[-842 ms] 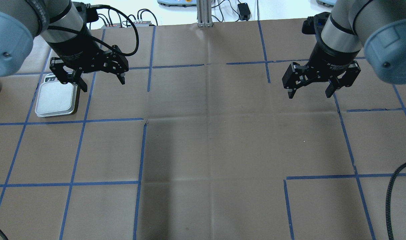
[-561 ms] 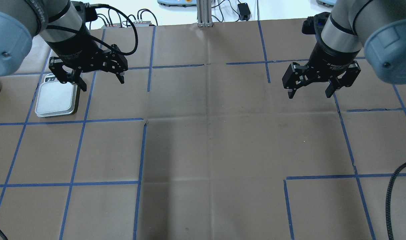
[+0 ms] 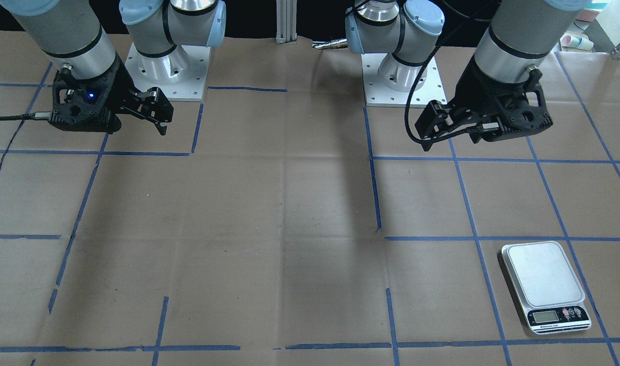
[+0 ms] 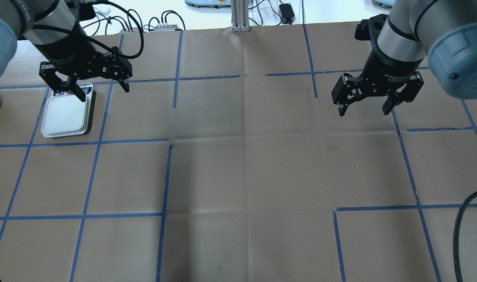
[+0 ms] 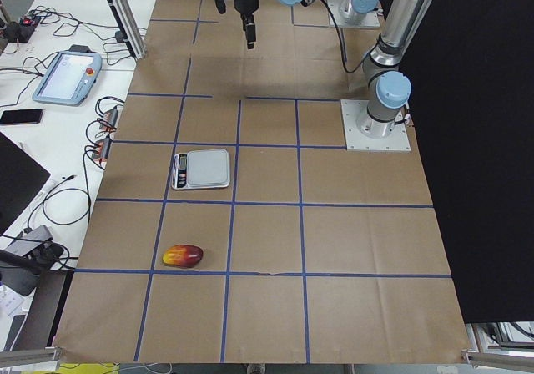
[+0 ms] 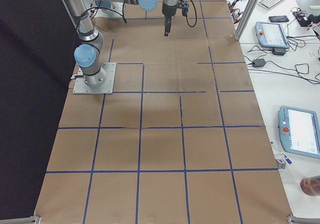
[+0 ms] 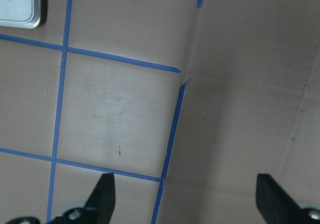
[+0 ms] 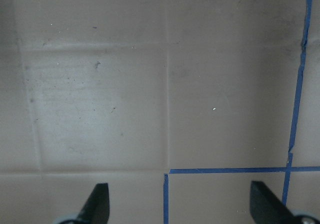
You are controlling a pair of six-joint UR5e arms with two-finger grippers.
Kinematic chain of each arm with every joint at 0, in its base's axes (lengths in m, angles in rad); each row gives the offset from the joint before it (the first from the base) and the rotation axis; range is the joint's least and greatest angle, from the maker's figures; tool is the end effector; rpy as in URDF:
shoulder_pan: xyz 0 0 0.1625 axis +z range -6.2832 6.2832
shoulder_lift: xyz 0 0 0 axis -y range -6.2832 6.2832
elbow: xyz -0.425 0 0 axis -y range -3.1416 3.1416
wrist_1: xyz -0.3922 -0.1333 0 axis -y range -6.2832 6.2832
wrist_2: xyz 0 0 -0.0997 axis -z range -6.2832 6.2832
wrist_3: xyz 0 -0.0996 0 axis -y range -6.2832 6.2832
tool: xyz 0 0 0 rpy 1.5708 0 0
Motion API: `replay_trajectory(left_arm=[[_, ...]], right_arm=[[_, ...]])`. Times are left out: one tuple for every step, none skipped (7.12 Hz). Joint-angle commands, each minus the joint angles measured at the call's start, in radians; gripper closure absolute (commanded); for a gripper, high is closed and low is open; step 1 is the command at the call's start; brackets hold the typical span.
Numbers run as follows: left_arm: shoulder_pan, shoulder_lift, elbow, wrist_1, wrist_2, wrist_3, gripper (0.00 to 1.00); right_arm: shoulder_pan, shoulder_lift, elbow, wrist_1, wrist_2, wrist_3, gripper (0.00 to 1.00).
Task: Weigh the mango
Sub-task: 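Move the left gripper away from the scale toward the mango beside it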
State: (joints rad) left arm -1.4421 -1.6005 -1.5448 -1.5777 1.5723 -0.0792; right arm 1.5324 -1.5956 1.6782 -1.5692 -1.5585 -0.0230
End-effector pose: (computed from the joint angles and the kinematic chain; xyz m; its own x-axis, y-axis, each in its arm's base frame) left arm -0.0674 -0.5164 0.4852 -0.9785 -0.2064 -0.0023 -0.2064 0.9784 0.0105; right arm 0.1163 -0.4761 0.4474 -0.9998 0.0165 -0.0142 0.0153 0.9964 0.0838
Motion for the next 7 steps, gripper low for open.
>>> replay_trajectory(left_arm=[[0.171, -0.031, 0.002, 0.054, -0.001, 0.138, 0.0], [0.231, -0.062, 0.005, 0.111, -0.001, 0.212, 0.0], [0.302, -0.114, 0.037, 0.136, 0.002, 0.32, 0.0], [0.393, -0.19, 0.108, 0.139, 0.005, 0.448, 0.0], [0.489, -0.278, 0.206, 0.139, 0.006, 0.57, 0.0], [0.567, -0.367, 0.307, 0.139, 0.006, 0.672, 0.0], [0.622, -0.457, 0.415, 0.137, 0.003, 0.753, 0.0]], right_arm=[[0.0, 0.0, 0.0, 0.0, 0.0, 0.0, 0.0], [0.0, 0.0, 0.0, 0.0, 0.0, 0.0, 0.0], [0.0, 0.0, 0.0, 0.0, 0.0, 0.0, 0.0], [0.0, 0.0, 0.0, 0.0, 0.0, 0.0, 0.0], [0.0, 0.0, 0.0, 0.0, 0.0, 0.0, 0.0], [0.0, 0.0, 0.0, 0.0, 0.0, 0.0, 0.0], [0.0, 0.0, 0.0, 0.0, 0.0, 0.0, 0.0]])
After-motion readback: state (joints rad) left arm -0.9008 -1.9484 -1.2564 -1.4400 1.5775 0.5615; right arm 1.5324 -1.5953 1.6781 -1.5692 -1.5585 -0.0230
